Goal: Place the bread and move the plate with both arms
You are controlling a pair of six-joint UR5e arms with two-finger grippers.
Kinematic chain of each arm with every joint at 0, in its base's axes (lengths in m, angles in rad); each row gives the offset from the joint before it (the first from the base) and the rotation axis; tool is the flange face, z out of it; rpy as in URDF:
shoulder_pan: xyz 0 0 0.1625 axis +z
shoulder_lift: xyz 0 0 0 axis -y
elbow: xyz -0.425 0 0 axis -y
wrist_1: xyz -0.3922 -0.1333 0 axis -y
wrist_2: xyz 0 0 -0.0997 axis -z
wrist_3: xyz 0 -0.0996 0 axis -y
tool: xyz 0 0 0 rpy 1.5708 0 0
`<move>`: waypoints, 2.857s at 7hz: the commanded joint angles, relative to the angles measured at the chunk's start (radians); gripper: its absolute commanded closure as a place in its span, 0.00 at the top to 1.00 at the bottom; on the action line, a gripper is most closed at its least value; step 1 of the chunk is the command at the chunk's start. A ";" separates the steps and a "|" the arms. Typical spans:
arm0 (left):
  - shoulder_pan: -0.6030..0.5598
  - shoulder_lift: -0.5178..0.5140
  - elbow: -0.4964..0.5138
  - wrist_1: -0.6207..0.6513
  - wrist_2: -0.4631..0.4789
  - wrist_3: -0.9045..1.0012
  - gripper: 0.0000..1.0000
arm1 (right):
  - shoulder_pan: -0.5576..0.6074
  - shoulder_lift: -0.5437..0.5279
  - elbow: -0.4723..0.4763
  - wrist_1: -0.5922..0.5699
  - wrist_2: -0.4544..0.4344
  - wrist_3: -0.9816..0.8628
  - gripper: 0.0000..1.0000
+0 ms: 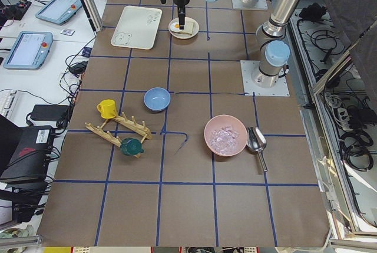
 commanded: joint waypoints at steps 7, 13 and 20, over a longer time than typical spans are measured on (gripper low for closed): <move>0.000 0.002 -0.005 0.003 0.003 -0.001 1.00 | 0.000 0.009 0.004 -0.006 0.018 -0.002 1.00; 0.000 0.002 -0.004 0.003 0.003 -0.001 1.00 | -0.001 0.014 0.023 -0.009 0.015 -0.008 1.00; 0.002 0.000 -0.004 0.005 0.003 0.000 1.00 | -0.053 0.031 0.044 -0.012 -0.064 -0.025 1.00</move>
